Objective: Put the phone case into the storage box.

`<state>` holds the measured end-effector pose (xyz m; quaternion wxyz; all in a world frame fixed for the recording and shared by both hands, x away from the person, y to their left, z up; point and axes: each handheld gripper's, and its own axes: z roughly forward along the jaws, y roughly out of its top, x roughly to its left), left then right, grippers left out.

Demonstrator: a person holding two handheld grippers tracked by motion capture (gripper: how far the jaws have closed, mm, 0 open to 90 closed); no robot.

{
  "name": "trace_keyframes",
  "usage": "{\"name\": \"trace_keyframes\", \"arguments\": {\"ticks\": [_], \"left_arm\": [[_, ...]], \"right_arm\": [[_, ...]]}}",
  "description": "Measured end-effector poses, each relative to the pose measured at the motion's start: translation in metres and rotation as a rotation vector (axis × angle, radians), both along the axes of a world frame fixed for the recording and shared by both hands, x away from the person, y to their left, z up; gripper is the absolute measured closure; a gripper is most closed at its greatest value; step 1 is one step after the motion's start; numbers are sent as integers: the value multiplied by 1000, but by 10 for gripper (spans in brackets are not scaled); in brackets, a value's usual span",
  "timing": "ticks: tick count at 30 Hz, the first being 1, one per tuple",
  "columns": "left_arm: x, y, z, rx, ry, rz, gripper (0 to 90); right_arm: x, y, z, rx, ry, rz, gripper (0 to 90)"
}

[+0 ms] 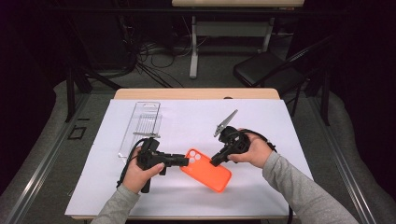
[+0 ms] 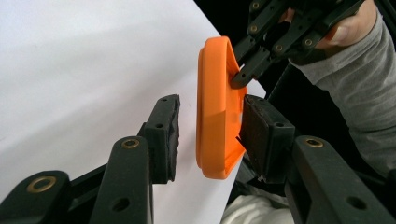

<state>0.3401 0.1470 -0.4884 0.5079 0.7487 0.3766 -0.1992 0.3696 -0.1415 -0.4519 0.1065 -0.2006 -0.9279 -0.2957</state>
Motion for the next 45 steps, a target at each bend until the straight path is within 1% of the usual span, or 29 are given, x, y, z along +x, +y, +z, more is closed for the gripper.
{"name": "trace_keyframes", "arguments": {"ticks": [2,4,5,8,9,10,13,15,16,20,21,22,24,26,28,29,30,32,33,35,36,40,41,44,45], "left_arm": [[0,1,0,2,-17,7,562],[0,2,1,-3,-8,14,556],[0,2,1,-2,-12,15,554],[0,4,2,4,-37,40,540],[0,6,3,0,-40,44,537],[0,7,4,-3,-35,61,539],[0,12,6,-2,-66,93,549],[0,15,8,9,-92,117,547],[1,16,9,11,-103,121,548],[0,18,11,29,-123,143,548],[0,19,12,39,-143,143,548],[0,19,12,51,-153,149,546],[-1,19,14,78,-182,164,543],[-2,20,15,86,-198,166,552],[-3,20,17,97,-214,180,554],[-4,21,18,103,-221,184,557],[-4,22,19,109,-220,189,557],[-5,22,19,94,-209,204,557],[-5,22,19,94,-217,209,557],[-5,22,19,106,-231,221,553],[-5,22,19,104,-233,225,537],[-5,23,18,95,-234,226,506],[-5,23,18,93,-239,226,494],[-5,23,20,107,-288,229,469],[-5,23,21,110,-301,228,469]], "right_arm": [[0,-1,0,-1,-5,-5,835],[0,-2,0,1,-2,-15,835],[1,-2,-1,1,1,-17,835],[0,-4,-1,-5,1,-24,835],[0,-4,-1,-5,1,-28,835],[0,-5,-1,-6,-1,-31,835],[1,-8,1,-3,-11,-45,835],[1,-11,3,3,-17,-62,835],[1,-12,3,5,-20,-69,835],[1,-18,6,8,-34,-112,835],[1,-19,7,7,-40,-128,835],[1,-21,8,7,-45,-147,835],[1,-23,9,17,-53,-163,835],[2,-26,10,23,-64,-186,835],[1,-29,10,32,-65,-217,835],[1,-30,11,37,-70,-231,835],[1,-32,11,46,-80,-251,835],[1,-35,10,70,-97,-280,834],[1,-37,10,82,-102,-300,834],[-1,-40,11,94,-117,-336,835],[-1,-41,10,112,-121,-352,835],[-6,-45,11,150,-133,-406,835],[-6,-46,11,158,-138,-413,834],[-11,-48,13,198,-146,-451,834],[-13,-48,13,209,-155,-467,834]]}}
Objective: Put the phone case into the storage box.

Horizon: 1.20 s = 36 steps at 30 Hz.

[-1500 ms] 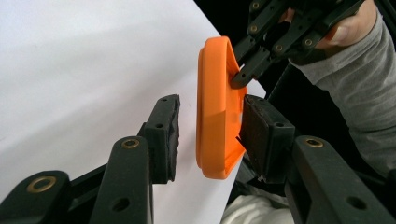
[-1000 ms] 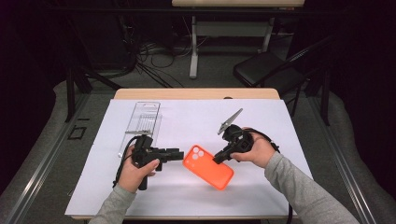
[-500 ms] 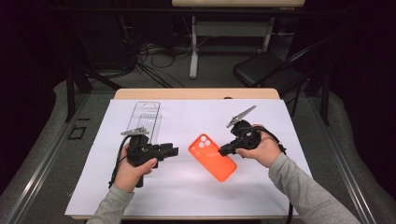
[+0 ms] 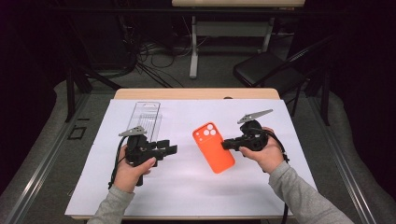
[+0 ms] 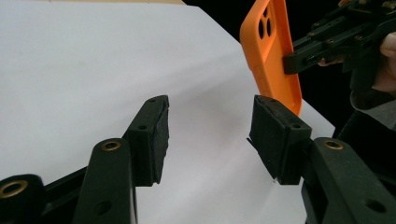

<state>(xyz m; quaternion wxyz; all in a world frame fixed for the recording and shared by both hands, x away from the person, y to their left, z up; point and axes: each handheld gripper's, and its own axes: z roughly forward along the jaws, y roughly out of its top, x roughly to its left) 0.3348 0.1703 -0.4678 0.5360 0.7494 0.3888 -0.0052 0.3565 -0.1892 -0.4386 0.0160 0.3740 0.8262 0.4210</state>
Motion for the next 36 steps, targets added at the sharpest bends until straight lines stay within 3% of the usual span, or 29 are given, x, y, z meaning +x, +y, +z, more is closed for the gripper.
{"name": "trace_keyframes", "arguments": {"ticks": [4,7,19,27,36], "left_arm": [[-2,0,3,27,-72,15,468],[-4,0,5,43,-100,29,457],[-9,6,12,-22,-94,50,415],[-13,6,16,-23,-116,64,402],[-16,7,18,-8,-141,92,402]], "right_arm": [[-6,2,1,26,-35,-33,834],[-10,4,1,54,-54,-50,834],[-25,20,-10,146,-155,-112,834],[-31,31,-22,166,-185,-147,834],[-38,41,-31,231,-210,-197,834]]}}
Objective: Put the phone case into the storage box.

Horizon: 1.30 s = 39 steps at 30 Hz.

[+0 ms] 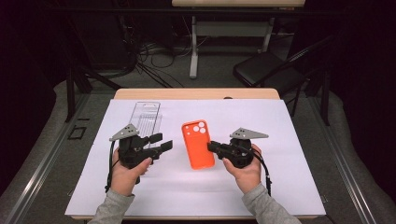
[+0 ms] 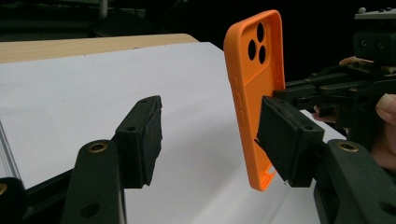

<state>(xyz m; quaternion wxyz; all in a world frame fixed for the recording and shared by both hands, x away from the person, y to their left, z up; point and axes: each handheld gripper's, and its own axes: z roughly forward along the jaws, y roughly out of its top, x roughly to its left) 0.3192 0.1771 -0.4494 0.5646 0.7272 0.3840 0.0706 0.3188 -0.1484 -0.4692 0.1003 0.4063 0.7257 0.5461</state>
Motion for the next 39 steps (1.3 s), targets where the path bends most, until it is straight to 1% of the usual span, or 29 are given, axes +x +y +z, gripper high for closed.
{"name": "trace_keyframes", "arguments": {"ticks": [2,4,8,10,11,13,14,17,18,20,22,24,25,27,30,33,37,39], "left_arm": [[0,0,0,8,-1,4,402],[0,0,0,13,-5,8,402],[-1,-1,0,16,-11,23,402],[-2,-1,0,19,-13,29,401],[-2,-1,0,19,-16,32,401],[-2,-2,0,22,-19,28,402],[-3,-3,0,20,-21,27,402],[-3,-5,0,35,-27,20,402],[-3,-6,0,42,-31,18,402],[-4,-7,0,55,-36,16,402],[-4,-8,1,66,-44,12,405],[-5,-9,2,88,-49,14,406],[-5,-10,2,102,-58,18,406],[-6,-11,3,139,-71,23,415],[-8,-15,4,205,-105,41,418],[-11,-19,5,259,-141,42,418],[-16,-25,7,317,-183,45,421],[-18,-27,8,339,-196,42,435]], "right_arm": [[-1,2,-1,4,-10,-19,834],[-3,5,-2,-13,-22,-34,834],[-6,10,-4,-23,-49,-59,834],[-8,12,-6,-17,-56,-69,834],[-8,12,-7,-14,-62,-71,834],[-9,13,-9,-13,-61,-77,833],[-9,13,-10,-16,-70,-79,834],[-12,13,-12,-7,-65,-78,834],[-12,14,-13,-5,-72,-78,833],[-13,15,-15,-2,-64,-69,833],[-15,16,-18,-7,-63,-64,833],[-16,18,-21,-16,-61,-54,833],[-16,19,-22,-23,-52,-46,833],[-17,21,-23,-36,-56,-33,833],[-19,24,-23,-51,-55,-26,833],[-21,26,-24,-62,-63,-18,833],[-23,28,-25,-96,-79,-17,833],[-24,29,-26,-102,-80,-15,833]]}}
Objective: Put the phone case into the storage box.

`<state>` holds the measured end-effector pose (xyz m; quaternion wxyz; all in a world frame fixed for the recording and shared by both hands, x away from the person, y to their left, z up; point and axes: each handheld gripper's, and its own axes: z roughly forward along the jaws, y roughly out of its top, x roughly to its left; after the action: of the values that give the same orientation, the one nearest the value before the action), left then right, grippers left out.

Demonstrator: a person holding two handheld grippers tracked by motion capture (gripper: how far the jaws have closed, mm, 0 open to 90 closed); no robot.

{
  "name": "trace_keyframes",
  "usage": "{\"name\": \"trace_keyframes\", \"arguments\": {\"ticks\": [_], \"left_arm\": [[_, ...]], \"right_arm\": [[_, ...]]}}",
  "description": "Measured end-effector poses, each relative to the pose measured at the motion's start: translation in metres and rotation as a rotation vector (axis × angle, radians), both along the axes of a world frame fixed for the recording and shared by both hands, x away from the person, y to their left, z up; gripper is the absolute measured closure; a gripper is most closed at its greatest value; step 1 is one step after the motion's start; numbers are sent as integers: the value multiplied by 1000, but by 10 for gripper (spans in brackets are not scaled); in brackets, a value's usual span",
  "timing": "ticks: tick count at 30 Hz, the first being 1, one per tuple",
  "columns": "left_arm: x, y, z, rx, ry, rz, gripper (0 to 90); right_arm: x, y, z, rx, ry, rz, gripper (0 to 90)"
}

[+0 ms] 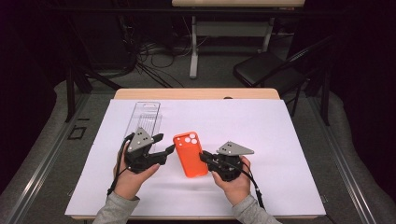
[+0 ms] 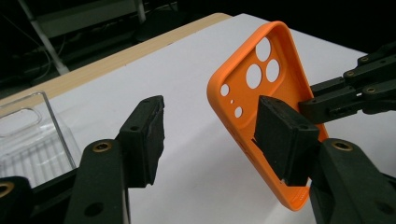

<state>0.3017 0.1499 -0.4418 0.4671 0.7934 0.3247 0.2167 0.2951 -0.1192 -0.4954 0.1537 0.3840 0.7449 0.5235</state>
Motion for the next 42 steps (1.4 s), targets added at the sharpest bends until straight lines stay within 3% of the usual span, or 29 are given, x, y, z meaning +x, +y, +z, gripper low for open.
{"name": "trace_keyframes", "arguments": {"ticks": [4,23,30,42], "left_arm": [[-1,-5,-2,50,-10,0,464],[-1,-8,-5,100,19,-10,588],[0,-8,-7,106,46,-18,642],[0,-9,-9,134,56,-17,708]], "right_arm": [[-2,1,-1,-12,-6,3,833],[-9,10,-3,-49,-19,44,833],[-10,12,-4,-56,-13,53,833],[-10,14,-6,-67,-4,66,833]]}}
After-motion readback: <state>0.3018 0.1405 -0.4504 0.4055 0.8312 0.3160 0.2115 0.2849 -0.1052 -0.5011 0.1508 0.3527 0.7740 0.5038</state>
